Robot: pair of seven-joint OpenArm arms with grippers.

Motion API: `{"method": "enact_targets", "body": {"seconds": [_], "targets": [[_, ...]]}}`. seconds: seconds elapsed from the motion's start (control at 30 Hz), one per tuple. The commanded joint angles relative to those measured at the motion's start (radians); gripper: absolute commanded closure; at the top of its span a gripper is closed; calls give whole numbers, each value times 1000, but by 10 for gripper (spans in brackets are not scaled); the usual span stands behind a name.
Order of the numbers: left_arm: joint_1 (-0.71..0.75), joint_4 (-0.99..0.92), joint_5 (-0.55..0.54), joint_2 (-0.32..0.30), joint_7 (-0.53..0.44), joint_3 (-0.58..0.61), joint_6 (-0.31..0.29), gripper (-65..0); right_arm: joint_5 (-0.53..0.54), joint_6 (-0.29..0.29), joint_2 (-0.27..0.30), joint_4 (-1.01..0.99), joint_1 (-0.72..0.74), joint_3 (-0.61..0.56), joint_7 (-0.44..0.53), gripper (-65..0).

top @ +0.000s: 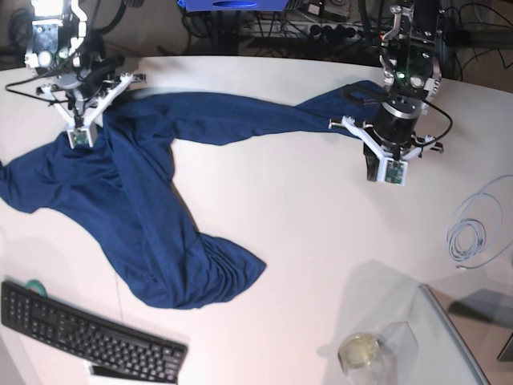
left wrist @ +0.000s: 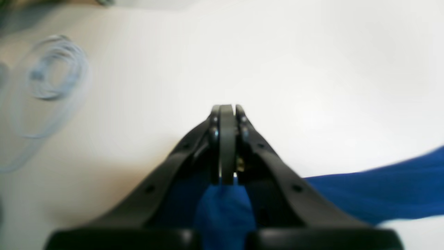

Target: Layout the t-shirt on the table in an organized manner, then fold the t-shirt properly

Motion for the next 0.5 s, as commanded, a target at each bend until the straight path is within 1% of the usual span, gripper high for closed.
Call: {"method": "enact_targets", "body": {"seconds": [0.0, 0.1, 0.17, 0.2, 0.3, 0.33, 0.47], "targets": [[-10, 29, -45, -14, -29, -46, 14, 0, 6, -2, 6, 13, -7, 6, 15, 0], [-10, 26, -228, -15, -29, -147, 14, 0, 7, -2, 3, 11, -9, 6, 16, 0], [-10, 16, -308, -17, -29, -192, 12, 0, 7, -2, -11, 10, -1, 6, 15, 0], [-10, 12, -322, -17, -29, -203, 12, 0, 4, -2, -17, 11, -1, 6, 15, -2], [-17, -10, -328, -46, -29, -200, 12, 0, 6, -2, -23, 13, -1, 6, 13, -8], [-21, -14, -328, -47, -29, -198, 12, 0, 6, -2, -23, 13, -1, 6, 13, -27], [-27, -23, -329, -46, -29, -200, 12, 0, 4, -2, -18, 31, -7, 6, 13, -150]]}}
